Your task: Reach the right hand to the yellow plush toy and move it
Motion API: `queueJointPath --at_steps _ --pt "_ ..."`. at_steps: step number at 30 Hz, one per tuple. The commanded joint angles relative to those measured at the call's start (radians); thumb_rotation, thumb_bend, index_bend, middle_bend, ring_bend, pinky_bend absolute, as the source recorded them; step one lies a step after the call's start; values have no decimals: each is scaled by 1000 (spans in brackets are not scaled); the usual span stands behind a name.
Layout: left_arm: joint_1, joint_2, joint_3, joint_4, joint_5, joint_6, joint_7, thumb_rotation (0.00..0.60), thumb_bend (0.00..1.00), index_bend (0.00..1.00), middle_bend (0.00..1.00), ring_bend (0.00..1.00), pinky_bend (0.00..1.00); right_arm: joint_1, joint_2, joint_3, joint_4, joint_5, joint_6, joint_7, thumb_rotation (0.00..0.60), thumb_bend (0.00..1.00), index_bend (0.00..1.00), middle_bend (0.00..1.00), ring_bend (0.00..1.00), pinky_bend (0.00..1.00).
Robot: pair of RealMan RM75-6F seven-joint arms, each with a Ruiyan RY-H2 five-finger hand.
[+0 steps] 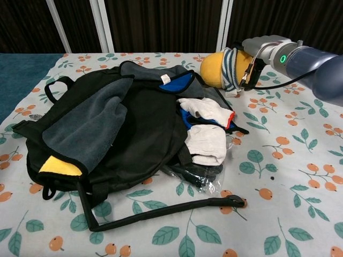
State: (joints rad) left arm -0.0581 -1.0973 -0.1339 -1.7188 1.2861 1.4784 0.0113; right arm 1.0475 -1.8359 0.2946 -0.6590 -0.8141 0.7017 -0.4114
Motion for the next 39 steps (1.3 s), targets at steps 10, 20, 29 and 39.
queueJointPath --at_steps 10,20,29,39 --pt "2 7 1 -10 -2 -3 -6 600 594 228 67 122 18 21 -176 14 303 -146 12 223 600 622 483 555 678 607" --pt "1 9 0 -11 0 -4 -8 600 594 229 67 122 18 -49 -63 28 180 -247 147 441 600 657 645 652 728 623" --pt "1 5 3 -7 8 -1 -9 600 594 230 67 122 18 -197 259 56 -351 -314 311 535 600 657 678 657 733 622" --pt "1 0 3 -2 15 5 -10 600 594 231 67 122 19 -331 558 156 -836 -252 295 740 600 645 720 669 733 622"
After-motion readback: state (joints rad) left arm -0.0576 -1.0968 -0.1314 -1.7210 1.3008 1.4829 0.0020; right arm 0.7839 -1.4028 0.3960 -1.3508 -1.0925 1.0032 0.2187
